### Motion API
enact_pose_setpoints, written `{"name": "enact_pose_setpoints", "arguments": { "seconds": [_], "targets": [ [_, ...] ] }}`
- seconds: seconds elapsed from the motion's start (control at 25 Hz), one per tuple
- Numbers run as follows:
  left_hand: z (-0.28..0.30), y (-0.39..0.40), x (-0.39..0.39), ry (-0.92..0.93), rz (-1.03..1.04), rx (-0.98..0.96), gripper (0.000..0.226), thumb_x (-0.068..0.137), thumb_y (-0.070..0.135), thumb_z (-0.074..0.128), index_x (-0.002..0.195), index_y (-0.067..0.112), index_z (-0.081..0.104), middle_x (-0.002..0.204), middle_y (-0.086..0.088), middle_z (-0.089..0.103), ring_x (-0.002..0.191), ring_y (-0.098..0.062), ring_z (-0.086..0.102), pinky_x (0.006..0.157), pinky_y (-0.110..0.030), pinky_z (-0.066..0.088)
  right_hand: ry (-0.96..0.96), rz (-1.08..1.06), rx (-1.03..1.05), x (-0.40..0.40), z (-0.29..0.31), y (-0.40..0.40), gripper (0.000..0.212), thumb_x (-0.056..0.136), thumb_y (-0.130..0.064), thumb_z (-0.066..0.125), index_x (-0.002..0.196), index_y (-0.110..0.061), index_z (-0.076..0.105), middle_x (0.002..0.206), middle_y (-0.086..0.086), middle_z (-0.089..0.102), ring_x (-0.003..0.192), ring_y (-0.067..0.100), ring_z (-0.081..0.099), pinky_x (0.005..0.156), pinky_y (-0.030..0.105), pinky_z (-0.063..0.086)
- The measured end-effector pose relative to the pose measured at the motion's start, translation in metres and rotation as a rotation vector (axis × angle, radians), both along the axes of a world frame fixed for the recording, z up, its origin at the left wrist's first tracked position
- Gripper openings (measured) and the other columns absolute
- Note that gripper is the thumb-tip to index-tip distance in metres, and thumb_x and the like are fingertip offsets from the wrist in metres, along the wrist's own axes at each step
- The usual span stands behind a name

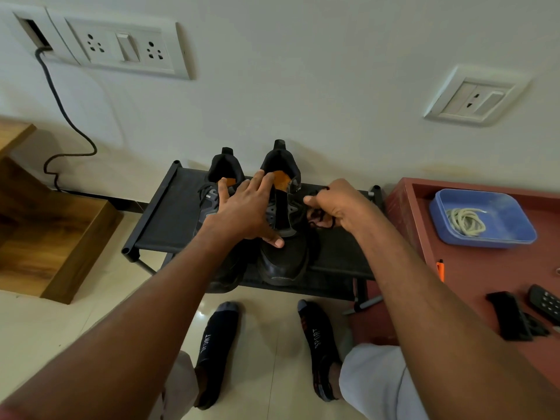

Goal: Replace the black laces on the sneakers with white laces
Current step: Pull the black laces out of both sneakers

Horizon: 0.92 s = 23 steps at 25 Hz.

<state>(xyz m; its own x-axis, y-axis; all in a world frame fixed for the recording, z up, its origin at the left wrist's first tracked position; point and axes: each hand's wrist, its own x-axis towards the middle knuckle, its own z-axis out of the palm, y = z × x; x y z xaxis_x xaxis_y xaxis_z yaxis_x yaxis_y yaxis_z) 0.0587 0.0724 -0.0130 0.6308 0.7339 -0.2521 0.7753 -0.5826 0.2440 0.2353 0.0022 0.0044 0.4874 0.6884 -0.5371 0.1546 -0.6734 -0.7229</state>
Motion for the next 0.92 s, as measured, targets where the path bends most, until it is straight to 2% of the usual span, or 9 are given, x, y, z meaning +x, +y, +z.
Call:
{"name": "enact_pose_setpoints", "arguments": {
  "seconds": [0.12, 0.28, 0.4, 0.48, 0.56, 0.68, 0.72, 0.8, 0.92],
  "targets": [
    [0.007, 0.003, 0.006, -0.171, -0.009, 0.070, 0.132, 0.063, 0.073, 0.084, 0.163, 0.027, 0.011, 0.170, -0.001, 0.021, 0.157, -0.025, 0.020, 0.121, -0.067, -0.001, -0.046, 0.031, 0.186, 0.003, 0.017, 0.001, 0.016, 0.101, -0.018, 0.069, 0.103, -0.002, 0.070, 0.085, 0.013, 0.079, 0.068, 0.021, 0.075, 0.052, 0.031, 0.054],
    [0.019, -0.007, 0.029, -0.483, 0.056, -0.020, 0.084, 0.076, 0.071, 0.077, 0.144, 0.028, 0.049, 0.136, 0.008, 0.062, 0.129, -0.015, 0.057, 0.118, -0.049, 0.026, 0.018, 0.004, 0.414, 0.009, 0.040, -0.008, 0.017, 0.101, -0.020, 0.069, 0.090, -0.009, 0.073, 0.074, 0.004, 0.074, 0.062, 0.015, 0.067, 0.049, 0.026, 0.046],
    [0.024, -0.010, 0.038, -0.696, 0.050, -0.297, 0.044, 0.085, 0.044, 0.082, 0.118, 0.020, 0.068, 0.098, 0.001, 0.078, 0.097, -0.019, 0.074, 0.097, -0.051, 0.057, 0.024, 0.013, 0.409, 0.013, 0.044, -0.010, 0.023, 0.103, -0.030, 0.066, 0.090, -0.012, 0.072, 0.076, 0.002, 0.074, 0.063, 0.013, 0.065, 0.048, 0.025, 0.044],
    [0.027, -0.012, 0.043, -0.721, 0.041, -0.369, 0.013, 0.095, 0.026, 0.075, 0.100, 0.014, 0.072, 0.079, -0.003, 0.078, 0.081, -0.024, 0.076, 0.087, -0.047, 0.061, -0.077, -0.014, 0.414, 0.019, 0.042, -0.008, 0.028, 0.103, -0.037, 0.065, 0.088, -0.014, 0.070, 0.077, 0.001, 0.076, 0.063, 0.014, 0.067, 0.051, 0.027, 0.045],
    [0.031, -0.013, 0.046, -0.709, 0.067, -0.355, 0.015, 0.102, 0.021, 0.066, 0.093, 0.011, 0.073, 0.073, -0.006, 0.077, 0.076, -0.025, 0.075, 0.083, -0.038, 0.061, -0.359, -0.043, 0.359, 0.029, 0.037, -0.009, 0.033, 0.101, -0.043, 0.064, 0.087, -0.014, 0.068, 0.082, 0.001, 0.075, 0.071, 0.018, 0.070, 0.060, 0.031, 0.047],
    [0.034, -0.011, 0.049, -0.740, 0.140, -0.413, 0.020, 0.105, 0.013, 0.057, 0.096, 0.005, 0.073, 0.071, -0.013, 0.075, 0.069, -0.023, 0.074, 0.065, -0.020, 0.054, -0.753, 0.025, 0.088, 0.042, 0.029, -0.016, 0.030, 0.098, -0.035, 0.067, 0.119, -0.014, 0.065, 0.115, 0.004, 0.065, 0.104, 0.026, 0.064, 0.084, 0.037, 0.048],
    [0.035, -0.010, 0.049, -0.748, 0.157, -0.439, 0.020, 0.106, 0.012, 0.055, 0.099, 0.004, 0.072, 0.072, -0.014, 0.075, 0.068, -0.023, 0.073, 0.061, -0.017, 0.052, -0.777, 0.070, 0.011, 0.045, 0.026, -0.018, 0.036, 0.095, -0.027, 0.067, 0.128, -0.015, 0.061, 0.126, 0.007, 0.059, 0.113, 0.030, 0.061, 0.092, 0.041, 0.049],
    [0.035, -0.009, 0.052, -0.761, 0.171, -0.488, 0.021, 0.107, 0.015, 0.054, 0.103, 0.006, 0.072, 0.074, -0.014, 0.076, 0.070, -0.025, 0.074, 0.060, -0.022, 0.053, -0.721, 0.112, 0.018, 0.048, 0.023, -0.017, 0.041, 0.091, -0.011, 0.062, 0.132, -0.016, 0.062, 0.134, 0.009, 0.056, 0.118, 0.031, 0.059, 0.092, 0.039, 0.049],
    [0.033, -0.009, 0.056, -0.800, 0.204, -0.538, 0.020, 0.107, 0.021, 0.056, 0.106, 0.009, 0.072, 0.074, -0.009, 0.076, 0.068, -0.022, 0.074, 0.063, -0.030, 0.053, -0.351, 0.158, 0.206, 0.044, 0.020, -0.011, 0.037, 0.091, 0.002, 0.056, 0.116, -0.021, 0.070, 0.124, 0.004, 0.067, 0.118, 0.024, 0.063, 0.092, 0.035, 0.051]
  ]
}}
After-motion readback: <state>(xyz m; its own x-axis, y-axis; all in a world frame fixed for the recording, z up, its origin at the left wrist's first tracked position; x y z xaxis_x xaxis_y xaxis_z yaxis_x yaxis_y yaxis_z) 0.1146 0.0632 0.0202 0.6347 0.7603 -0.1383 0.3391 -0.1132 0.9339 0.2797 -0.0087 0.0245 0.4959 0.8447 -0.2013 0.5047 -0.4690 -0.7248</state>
